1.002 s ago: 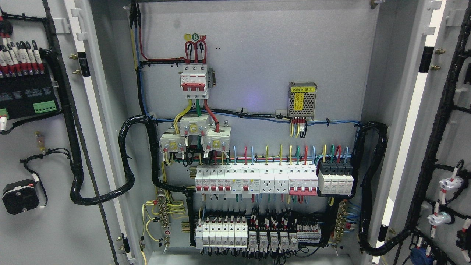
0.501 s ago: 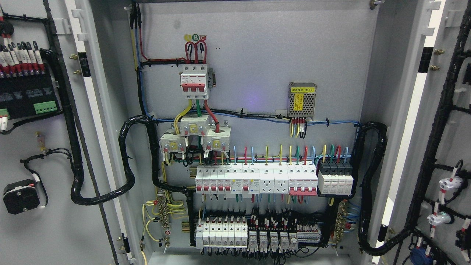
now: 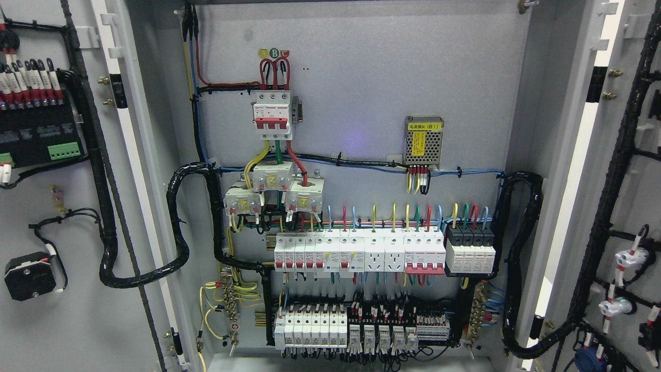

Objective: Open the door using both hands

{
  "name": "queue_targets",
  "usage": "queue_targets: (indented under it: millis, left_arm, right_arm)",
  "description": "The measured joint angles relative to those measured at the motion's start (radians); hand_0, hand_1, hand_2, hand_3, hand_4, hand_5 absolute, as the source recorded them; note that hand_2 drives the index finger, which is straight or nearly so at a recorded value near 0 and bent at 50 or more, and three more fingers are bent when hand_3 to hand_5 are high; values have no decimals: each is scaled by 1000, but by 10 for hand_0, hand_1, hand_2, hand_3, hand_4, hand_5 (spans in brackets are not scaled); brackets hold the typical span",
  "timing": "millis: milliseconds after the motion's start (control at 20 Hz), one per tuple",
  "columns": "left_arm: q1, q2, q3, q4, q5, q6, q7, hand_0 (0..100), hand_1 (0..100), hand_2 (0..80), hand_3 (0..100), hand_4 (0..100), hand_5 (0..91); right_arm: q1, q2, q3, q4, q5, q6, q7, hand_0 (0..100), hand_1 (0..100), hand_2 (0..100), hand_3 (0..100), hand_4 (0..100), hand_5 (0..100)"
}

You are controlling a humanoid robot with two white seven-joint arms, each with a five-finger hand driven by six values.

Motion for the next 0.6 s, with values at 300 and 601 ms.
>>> queue_targets:
  millis: [300, 601]
  left_arm:
    - [-64, -17, 13, 221, -82, -18, -3, 0, 0, 0, 0, 0, 0]
    - [-183, -43, 41, 440, -137, -20, -5, 0, 0, 0, 0, 0, 0]
  right_arm:
    - [-199, 66, 8, 301, 48, 77, -59, 386, 0, 0, 0, 0, 0]
    - [-353, 130, 14, 519, 95, 247, -162, 386, 0, 0, 0, 0, 0]
